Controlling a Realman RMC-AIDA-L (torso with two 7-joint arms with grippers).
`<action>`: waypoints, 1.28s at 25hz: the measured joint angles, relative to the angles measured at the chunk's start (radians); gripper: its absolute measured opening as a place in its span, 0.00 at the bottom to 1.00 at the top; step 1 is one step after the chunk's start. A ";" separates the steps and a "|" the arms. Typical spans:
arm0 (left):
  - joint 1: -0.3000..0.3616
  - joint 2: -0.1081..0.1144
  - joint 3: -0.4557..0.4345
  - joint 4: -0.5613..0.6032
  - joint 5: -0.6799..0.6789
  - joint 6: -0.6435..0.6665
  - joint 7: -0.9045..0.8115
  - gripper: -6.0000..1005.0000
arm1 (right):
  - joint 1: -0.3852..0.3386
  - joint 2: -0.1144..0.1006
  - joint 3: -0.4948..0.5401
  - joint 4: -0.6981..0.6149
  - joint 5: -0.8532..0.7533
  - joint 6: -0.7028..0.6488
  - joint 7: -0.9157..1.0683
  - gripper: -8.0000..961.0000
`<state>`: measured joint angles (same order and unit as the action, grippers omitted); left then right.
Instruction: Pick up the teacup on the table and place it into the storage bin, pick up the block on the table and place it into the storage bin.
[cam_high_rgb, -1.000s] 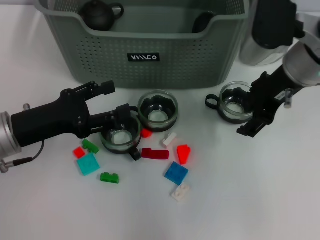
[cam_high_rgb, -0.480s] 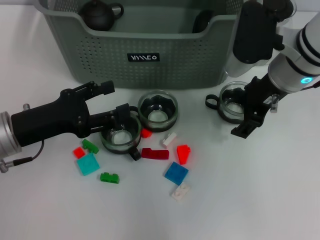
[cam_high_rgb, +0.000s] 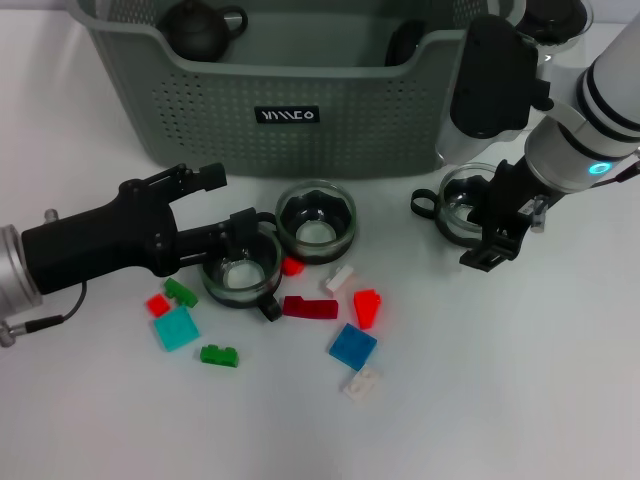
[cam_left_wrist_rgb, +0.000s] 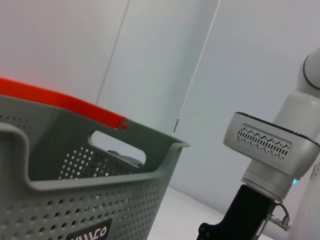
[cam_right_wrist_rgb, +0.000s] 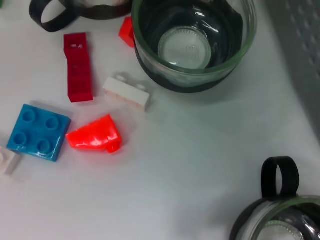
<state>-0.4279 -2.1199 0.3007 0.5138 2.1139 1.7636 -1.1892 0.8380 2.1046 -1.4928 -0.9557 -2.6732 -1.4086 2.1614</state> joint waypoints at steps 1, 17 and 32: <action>0.002 0.000 0.000 0.000 0.000 -0.002 0.000 0.86 | -0.001 0.000 -0.003 -0.003 0.000 0.003 0.001 0.78; 0.014 -0.001 0.000 0.000 -0.002 0.000 0.011 0.86 | -0.006 -0.002 -0.001 -0.014 0.029 -0.005 0.002 0.12; 0.027 -0.001 0.000 0.001 0.005 0.017 0.012 0.86 | -0.052 -0.008 0.210 -0.225 0.157 -0.312 -0.023 0.06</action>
<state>-0.4011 -2.1204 0.3006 0.5145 2.1188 1.7807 -1.1774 0.7855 2.0962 -1.2831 -1.1810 -2.5162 -1.7205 2.1382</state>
